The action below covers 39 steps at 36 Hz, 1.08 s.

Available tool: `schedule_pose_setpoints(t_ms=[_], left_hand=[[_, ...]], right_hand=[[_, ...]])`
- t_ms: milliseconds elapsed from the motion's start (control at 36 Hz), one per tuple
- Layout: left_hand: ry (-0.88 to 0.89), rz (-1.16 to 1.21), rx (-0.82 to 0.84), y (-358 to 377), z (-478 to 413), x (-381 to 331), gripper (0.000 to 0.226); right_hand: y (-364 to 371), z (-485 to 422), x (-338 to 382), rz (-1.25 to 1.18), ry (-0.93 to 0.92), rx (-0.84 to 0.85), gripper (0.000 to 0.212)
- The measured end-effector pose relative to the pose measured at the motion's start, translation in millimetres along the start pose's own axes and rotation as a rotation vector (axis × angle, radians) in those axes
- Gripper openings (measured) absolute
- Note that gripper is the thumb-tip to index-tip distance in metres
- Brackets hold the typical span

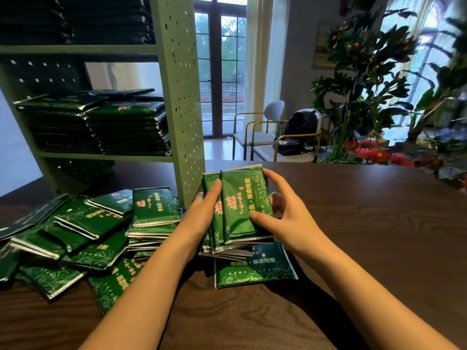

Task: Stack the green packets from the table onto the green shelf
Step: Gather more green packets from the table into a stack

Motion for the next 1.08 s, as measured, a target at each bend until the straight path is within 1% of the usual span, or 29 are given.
schedule_pose_setpoints(t_ms=[56,139,222,250,306,333,361,389,417,444,472,528,583,639,694,750,806,833,889,944,972,1083], left_hand=[[0.045,-0.001,0.010,8,17,-17,0.113],[0.122,-0.014,0.076,14,22,-25,0.081],[0.115,-0.024,0.085,12,18,-22,0.069],[0.113,-0.012,0.066,10,15,-20,0.061],[0.113,0.011,0.024,6,13,-20,0.037],[0.099,0.027,-0.001,4,12,-19,0.028],[0.084,0.050,-0.030,1,11,-19,0.022],[0.073,0.084,-0.051,-2,10,-19,0.021],[0.059,0.117,-0.076,-6,9,-19,0.026],[0.044,0.145,-0.104,-10,8,-17,0.033],[0.032,0.168,-0.127,-12,7,-17,0.040],[0.025,0.210,-0.167,-17,7,-17,0.049],[0.029,0.245,-0.183,-18,7,-18,0.045],[0.037,0.266,-0.204,-18,9,-19,0.028],[0.050,0.284,-0.224,-18,11,-21,0.025],[0.057,0.287,-0.236,-18,12,-21,0.026],[0.063,0.296,-0.239,-18,13,-23,0.026],[0.063,0.295,-0.237,-18,12,-22,0.026],[0.065,0.297,-0.242,-18,13,-23,0.026],[0.063,0.305,-0.247,-18,13,-23,0.027],[0.058,0.309,-0.248,-18,13,-24,0.028],[0.053,0.281,-0.244,-20,12,-23,0.033]], right_hand=[[4,1,-3,0.040,-0.011,0.029,0.076],[8,1,-7,0.075,-0.049,0.046,0.075],[9,0,-7,0.091,-0.072,0.084,0.074],[9,0,-8,0.077,-0.057,0.099,0.071],[3,-3,-12,0.047,0.006,0.083,0.057],[-2,-5,-14,0.074,0.033,0.068,0.047],[-7,-6,-14,0.153,0.048,0.073,0.037],[-13,-8,-14,0.276,0.060,0.113,0.030],[-17,-8,-14,0.403,0.083,0.195,0.030],[-20,-7,-18,0.506,0.128,0.306,0.036],[-22,-3,-21,0.580,0.187,0.425,0.046],[-25,4,-26,0.751,0.277,0.596,0.063],[-25,8,-28,0.911,0.297,0.658,0.063],[-23,9,-28,0.937,0.293,0.650,0.054],[-21,10,-27,0.934,0.283,0.645,0.047],[-22,9,-27,0.906,0.284,0.625,0.049],[-24,7,-25,0.822,0.281,0.575,0.048],[-25,5,-25,0.743,0.275,0.551,0.045],[-25,3,-23,0.489,0.275,0.536,0.038],[-28,1,-21,0.237,0.296,0.498,0.038],[-31,0,-19,0.150,0.298,0.463,0.038],[-49,-9,-13,-0.020,0.209,0.235,0.042]])
Point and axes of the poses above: each hand's wrist, its own z-axis away from the middle knuckle, its own y-axis out of the palm, x = y × z, the point moved 5 cm from there along -z, towards the middle knuckle, and after that the axes turned 2 degrees about -z, right-handed, at the moved point
